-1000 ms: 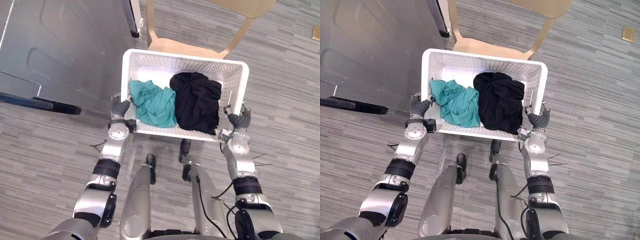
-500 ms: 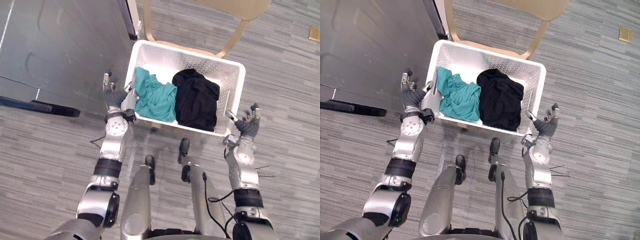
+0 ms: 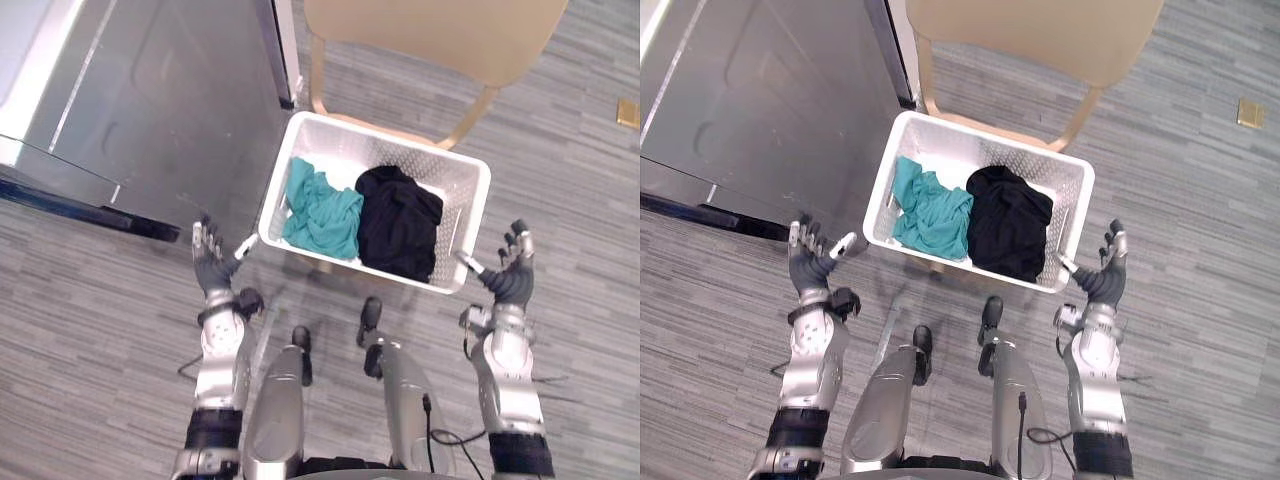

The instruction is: Pick up the laundry basket with both hands and put the clothes into the washing machine.

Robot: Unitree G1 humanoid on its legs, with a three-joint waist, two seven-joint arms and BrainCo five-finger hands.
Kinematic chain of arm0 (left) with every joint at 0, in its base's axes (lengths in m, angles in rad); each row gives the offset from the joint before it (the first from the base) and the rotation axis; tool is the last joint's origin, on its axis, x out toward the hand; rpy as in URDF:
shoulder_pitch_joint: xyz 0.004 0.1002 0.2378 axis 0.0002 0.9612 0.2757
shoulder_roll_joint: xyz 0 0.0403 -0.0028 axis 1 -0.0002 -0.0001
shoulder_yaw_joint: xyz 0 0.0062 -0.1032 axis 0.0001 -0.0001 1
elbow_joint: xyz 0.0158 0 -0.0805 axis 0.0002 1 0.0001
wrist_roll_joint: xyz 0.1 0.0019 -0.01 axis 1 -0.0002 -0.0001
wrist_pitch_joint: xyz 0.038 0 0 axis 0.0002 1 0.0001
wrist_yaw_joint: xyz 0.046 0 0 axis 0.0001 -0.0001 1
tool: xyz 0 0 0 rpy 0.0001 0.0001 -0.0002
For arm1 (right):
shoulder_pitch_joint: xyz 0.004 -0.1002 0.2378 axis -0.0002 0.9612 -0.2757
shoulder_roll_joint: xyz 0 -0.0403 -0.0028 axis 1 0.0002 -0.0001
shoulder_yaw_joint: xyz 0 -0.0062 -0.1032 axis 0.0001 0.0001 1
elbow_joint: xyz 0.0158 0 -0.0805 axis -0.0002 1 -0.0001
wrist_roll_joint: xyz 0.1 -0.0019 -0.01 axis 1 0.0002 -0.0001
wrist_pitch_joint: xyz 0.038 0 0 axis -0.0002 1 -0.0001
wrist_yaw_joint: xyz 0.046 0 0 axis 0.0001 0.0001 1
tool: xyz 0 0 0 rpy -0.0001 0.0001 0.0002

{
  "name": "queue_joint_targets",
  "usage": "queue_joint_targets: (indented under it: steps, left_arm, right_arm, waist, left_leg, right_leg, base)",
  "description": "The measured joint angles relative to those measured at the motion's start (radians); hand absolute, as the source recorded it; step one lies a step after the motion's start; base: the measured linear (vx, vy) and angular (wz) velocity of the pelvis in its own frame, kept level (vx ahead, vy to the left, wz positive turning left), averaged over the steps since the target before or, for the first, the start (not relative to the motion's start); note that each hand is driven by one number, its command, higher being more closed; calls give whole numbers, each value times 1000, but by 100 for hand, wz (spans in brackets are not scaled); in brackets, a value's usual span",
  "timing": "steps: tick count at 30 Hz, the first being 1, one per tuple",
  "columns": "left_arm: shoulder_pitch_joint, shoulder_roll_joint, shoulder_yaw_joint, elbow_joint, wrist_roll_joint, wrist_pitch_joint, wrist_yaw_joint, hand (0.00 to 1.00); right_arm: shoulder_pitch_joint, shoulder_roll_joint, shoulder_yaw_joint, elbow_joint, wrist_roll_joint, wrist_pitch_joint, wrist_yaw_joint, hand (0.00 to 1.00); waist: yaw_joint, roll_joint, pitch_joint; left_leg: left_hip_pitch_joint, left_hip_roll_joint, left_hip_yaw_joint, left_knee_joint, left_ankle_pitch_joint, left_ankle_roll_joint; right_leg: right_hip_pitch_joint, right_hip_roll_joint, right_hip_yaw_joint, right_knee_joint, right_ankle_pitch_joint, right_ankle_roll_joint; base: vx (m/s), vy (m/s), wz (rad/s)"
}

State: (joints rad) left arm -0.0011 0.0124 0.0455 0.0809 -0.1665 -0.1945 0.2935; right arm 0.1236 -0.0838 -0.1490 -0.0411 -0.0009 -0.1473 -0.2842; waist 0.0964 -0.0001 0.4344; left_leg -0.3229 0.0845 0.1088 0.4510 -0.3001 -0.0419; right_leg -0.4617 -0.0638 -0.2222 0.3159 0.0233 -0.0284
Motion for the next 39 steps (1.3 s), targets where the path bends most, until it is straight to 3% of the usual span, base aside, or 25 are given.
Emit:
queue_joint_targets:
  steps: [2, 6, 12, 18, 21, 25, 27, 28, 29, 30, 31, 32, 34, 35, 36, 37, 38, 39]
  left_arm:
    - [85, -6, -7, 33, 0, -1, -38, 0]
    - [184, -7, -13, 271, 0, 12, -118, 0]
    - [173, 16, 8, 663, 29, 40, -156, 0]
    - [153, 42, 36, 780, 69, 53, -158, 0]
    - [114, 39, 25, 805, 83, 55, -157, 0]
    - [94, 35, 25, 821, 81, 52, -151, 0]
    - [88, 39, 33, 821, 82, 51, -134, 0]
    - [88, 35, 32, 827, 84, 52, -127, 0]
    - [87, 30, 30, 831, 87, 52, -121, 0]
    - [81, 21, 21, 836, 92, 53, -115, 0]
    - [75, 25, -1, 835, 96, 51, -114, 0]
    - [72, 28, -10, 835, 96, 51, -114, 0]
    - [58, 41, -39, 842, 97, 51, -118, 0]
    - [56, 50, -44, 853, 99, 52, -117, 0]
    - [58, 53, -43, 859, 99, 53, -117, 0]
    - [66, 53, -43, 861, 100, 53, -117, 0]
    - [62, 70, -45, 861, 101, 53, -117, 0]
    - [60, 76, -45, 861, 101, 53, -117, 0]
  right_arm:
    - [72, 1, 0, 39, -21, 0, 19, 0]
    - [165, 20, 8, 248, -60, 0, 68, 0]
    - [141, 22, 37, 602, -93, 7, 116, 0]
    - [93, 30, 53, 767, -101, 29, 138, 0]
    - [69, 27, 82, 789, -101, 40, 134, 0]
    - [16, 22, 132, 813, -108, 44, 133, 0]
    - [-3, 2, 164, 813, -115, 48, 134, 0]
    - [-17, -15, 182, 811, -123, 48, 134, 0]
    - [-18, -23, 190, 809, -128, 48, 134, 0]
    - [-27, -34, 203, 808, -128, 51, 136, 0]
    - [-24, -30, 210, 808, -129, 61, 141, 0]
    - [-25, -23, 210, 807, -129, 62, 144, 0]
    - [-41, 11, 228, 802, -141, 72, 154, 0]
    - [-63, 23, 258, 802, -155, 85, 157, 0]
    - [-76, 26, 276, 802, -165, 87, 157, 0]
    - [-102, 31, 310, 801, -175, 87, 157, 0]
    - [-141, 46, 332, 799, -180, 87, 157, 0]
    - [-151, 50, 341, 797, -180, 87, 157, 0]
  waist:
    - [-1, 1, -48]
    - [-4, 6, -150]
    - [-15, 7, -250]
    - [-26, 11, -263]
    - [-29, 12, -262]
    - [-31, 9, -249]
    - [-27, -1, -246]
    - [-38, 8, -248]
    - [-45, 23, -251]
    - [-62, 63, -260]
    - [-59, 51, -268]
    - [-57, 44, -269]
    - [-54, 9, -255]
    - [-48, 2, -251]
    - [-47, 3, -251]
    - [-49, 7, -247]
    - [-52, 12, -239]
    - [-51, 12, -234]
  left_leg:
    - [27, -4, -12, -32, 6, -3]
    - [157, -17, -21, -152, 54, -14]
    - [280, -20, -56, -268, 102, -19]
    - [290, -20, -112, -288, 107, -19]
    - [228, -32, -156, -255, 118, -39]
    - [153, 58, 17, -186, 104, -45]
    - [129, 109, 82, -146, 103, -41]
    - [124, 145, 138, -164, 105, -36]
    - [124, 160, 156, -182, 105, -35]
    - [120, 177, 183, -190, 143, -68]
    - [118, 125, 170, -187, 148, -62]
    - [112, 103, 161, -181, 148, -61]
    - [108, 15, 133, -117, 109, -2]
    - [123, -25, 123, -92, 88, 26]
    - [133, -36, 121, -89, 82, 37]
    - [162, -51, 110, -94, 75, 50]
    - [195, -57, 80, -110, 72, 56]
    - [210, -58, 69, -119, 73, 56]
  right_leg:
    - [20, -4, -15, 0, -17, 0]
    - [116, -21, -46, -11, -56, 12]
    - [240, -15, -85, -84, -56, 16]
    - [302, -8, -128, -146, -38, 31]
    - [298, -31, -189, -161, -38, 32]
    - [298, -58, -218, -181, -37, 39]
    - [303, -117, -228, -172, -24, 73]
    - [313, -148, -252, -178, -8, 108]
    - [324, -152, -264, -186, -6, 121]
    - [354, -171, -293, -197, 3, 154]
    - [373, -220, -302, -200, 1, 196]
    - [375, -240, -303, -193, -4, 207]
    - [382, -352, -298, -93, -10, 239]
    - [361, -415, -275, 24, -15, 175]
    - [340, -434, -256, 82, -15, 103]
    - [287, -453, -188, 201, -13, -9]
    - [242, -404, -86, 339, -91, 51]
    - [233, -372, -56, 367, -122, 69]
  base:
    - [160, -14, 25]
    - [187, -9, 27]
    - [72, -2, 22]
    - [-65, -7, 25]
    - [-74, 15, 62]
    - [-76, 29, 58]
    - [-14, 185, 27]
    - [17, 263, 28]
    - [53, 323, 55]
    - [100, 347, 77]
    - [125, 358, 83]
    - [179, 372, 87]
    - [241, 408, 82]
    - [240, 342, 56]
    - [274, 320, 42]
    - [292, 267, 46]
    - [286, 229, 52]
    - [262, 145, 65]
